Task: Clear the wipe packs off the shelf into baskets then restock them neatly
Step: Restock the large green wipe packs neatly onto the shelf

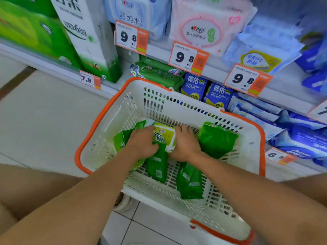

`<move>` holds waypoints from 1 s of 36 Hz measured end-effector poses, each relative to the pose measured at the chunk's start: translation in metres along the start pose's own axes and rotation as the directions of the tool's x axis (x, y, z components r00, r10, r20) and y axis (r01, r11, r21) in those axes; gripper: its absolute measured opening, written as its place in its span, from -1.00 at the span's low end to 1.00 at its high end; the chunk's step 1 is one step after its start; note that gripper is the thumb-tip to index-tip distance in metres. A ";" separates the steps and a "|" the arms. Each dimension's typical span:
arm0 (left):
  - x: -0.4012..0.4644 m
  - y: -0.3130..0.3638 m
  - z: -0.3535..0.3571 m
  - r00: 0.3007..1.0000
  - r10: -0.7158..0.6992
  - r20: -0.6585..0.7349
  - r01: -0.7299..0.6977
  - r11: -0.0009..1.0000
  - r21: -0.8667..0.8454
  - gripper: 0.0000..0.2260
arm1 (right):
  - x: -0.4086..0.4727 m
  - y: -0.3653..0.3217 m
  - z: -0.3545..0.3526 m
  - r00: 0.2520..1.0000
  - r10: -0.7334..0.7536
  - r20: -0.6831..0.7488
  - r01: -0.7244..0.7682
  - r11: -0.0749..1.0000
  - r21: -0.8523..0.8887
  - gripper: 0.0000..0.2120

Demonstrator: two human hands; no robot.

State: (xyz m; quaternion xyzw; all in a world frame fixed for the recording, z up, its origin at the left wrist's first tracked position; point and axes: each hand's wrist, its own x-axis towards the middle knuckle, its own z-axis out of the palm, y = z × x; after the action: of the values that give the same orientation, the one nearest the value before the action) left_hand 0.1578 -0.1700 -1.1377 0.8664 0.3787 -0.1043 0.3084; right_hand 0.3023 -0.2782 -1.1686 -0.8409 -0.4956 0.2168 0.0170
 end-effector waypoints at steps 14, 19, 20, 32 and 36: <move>-0.033 0.090 -0.091 0.940 0.086 0.329 0.295 0.274 -0.915 -0.30 | -0.139 0.028 -0.210 0.797 -0.288 -0.531 0.214 0.957 -0.198 -0.28; -0.074 0.172 -0.143 0.954 0.288 0.085 0.010 0.253 -0.968 -0.56 | -0.203 0.027 -0.299 0.637 -0.375 -0.674 0.360 0.917 -0.170 -0.17; -0.081 0.184 -0.155 0.954 0.299 0.019 -0.048 0.215 -0.976 -0.57 | -0.210 0.027 -0.314 0.617 -0.345 -0.707 0.379 0.918 -0.117 -0.11; -0.138 0.248 -0.271 0.850 0.304 -0.431 -0.521 0.355 -0.777 -0.67 | -0.211 0.005 -0.376 0.878 0.045 -0.476 0.454 0.234 0.860 -0.48; -0.134 0.252 -0.290 0.833 0.330 -0.444 -0.548 0.380 -0.745 -0.64 | -0.199 0.004 -0.392 0.855 0.012 -0.518 0.493 0.290 0.820 -0.42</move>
State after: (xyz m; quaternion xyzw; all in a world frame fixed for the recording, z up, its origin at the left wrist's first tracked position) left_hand 0.2316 -0.2032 -0.7385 0.6751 0.1660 0.2779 0.6629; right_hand 0.3730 -0.3745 -0.7453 -0.6101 -0.3854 0.2654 0.6393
